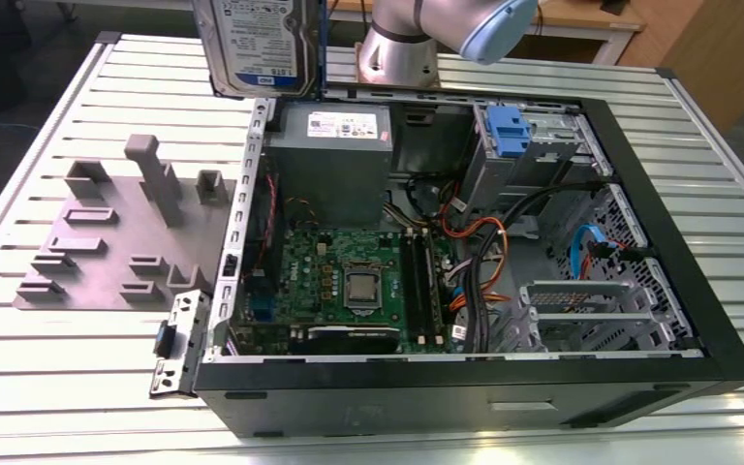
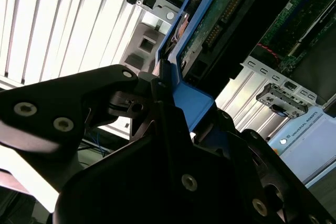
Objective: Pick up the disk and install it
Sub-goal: 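Pick up the disk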
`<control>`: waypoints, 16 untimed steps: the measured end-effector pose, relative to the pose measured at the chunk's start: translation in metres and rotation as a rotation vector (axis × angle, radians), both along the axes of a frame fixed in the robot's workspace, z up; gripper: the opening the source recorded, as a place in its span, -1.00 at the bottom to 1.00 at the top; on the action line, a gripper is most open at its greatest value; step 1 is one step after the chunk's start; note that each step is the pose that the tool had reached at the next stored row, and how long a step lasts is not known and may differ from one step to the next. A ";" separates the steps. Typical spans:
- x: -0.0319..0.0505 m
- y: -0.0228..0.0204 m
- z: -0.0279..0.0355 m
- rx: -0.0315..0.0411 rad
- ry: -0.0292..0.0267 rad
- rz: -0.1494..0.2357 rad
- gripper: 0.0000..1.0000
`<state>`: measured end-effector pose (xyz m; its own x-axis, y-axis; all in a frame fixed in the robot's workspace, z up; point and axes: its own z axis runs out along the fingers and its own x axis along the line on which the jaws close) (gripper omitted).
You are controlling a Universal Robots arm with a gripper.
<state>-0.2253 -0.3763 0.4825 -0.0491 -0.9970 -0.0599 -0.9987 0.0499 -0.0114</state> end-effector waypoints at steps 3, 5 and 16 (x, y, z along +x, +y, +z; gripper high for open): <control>0.0001 0.0000 0.0000 0.0000 0.0001 0.000 -0.26; 0.0001 0.0000 0.0000 0.0000 0.0000 0.000 -0.26; 0.0059 -0.0001 -0.0002 0.0000 0.0000 0.000 -0.26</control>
<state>-0.2194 -0.3764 0.4824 -0.0490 -0.9970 -0.0599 -0.9987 0.0498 -0.0114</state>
